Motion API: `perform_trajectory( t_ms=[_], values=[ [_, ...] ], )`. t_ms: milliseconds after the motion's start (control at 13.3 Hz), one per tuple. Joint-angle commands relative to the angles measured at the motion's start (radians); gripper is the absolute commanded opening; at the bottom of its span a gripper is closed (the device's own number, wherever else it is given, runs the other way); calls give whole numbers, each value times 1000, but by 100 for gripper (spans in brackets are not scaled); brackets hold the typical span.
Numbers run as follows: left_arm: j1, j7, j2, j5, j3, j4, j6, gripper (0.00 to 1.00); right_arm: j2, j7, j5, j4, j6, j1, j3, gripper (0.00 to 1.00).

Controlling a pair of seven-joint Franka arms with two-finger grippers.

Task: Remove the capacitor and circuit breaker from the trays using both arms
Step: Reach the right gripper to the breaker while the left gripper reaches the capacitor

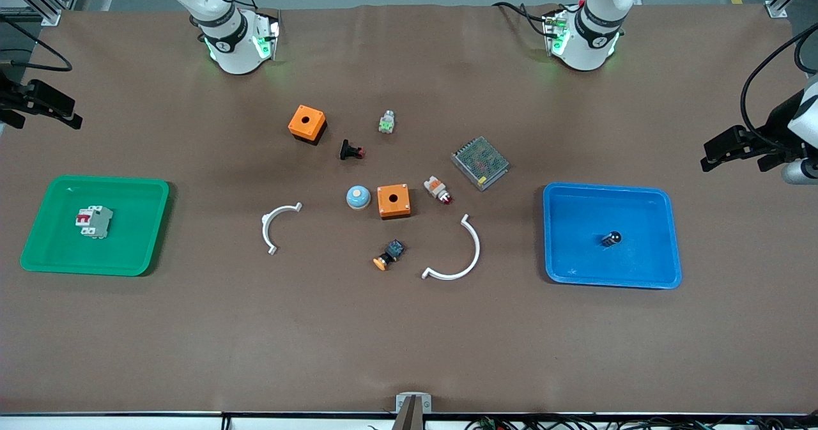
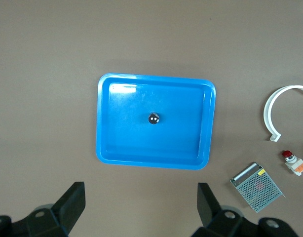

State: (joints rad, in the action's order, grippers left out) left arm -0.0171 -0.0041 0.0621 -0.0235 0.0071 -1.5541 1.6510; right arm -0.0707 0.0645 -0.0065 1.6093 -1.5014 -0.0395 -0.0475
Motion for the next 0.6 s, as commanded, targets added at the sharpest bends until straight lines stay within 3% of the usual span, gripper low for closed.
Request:
perform_trajectory(
  t_ms=[0, 300, 525],
  values=[
    [-3, -1, 4, -1, 2, 8, -13, 100, -23, -8, 17, 18, 3, -14, 12, 100],
    [6, 0, 24, -12, 4, 11, -13, 100, -23, -6, 16, 12, 6, -16, 12, 100],
    [5, -42, 106, -13, 4, -10, -13, 100, 23, -15, 0, -15, 6, -20, 11, 100]
  ],
)
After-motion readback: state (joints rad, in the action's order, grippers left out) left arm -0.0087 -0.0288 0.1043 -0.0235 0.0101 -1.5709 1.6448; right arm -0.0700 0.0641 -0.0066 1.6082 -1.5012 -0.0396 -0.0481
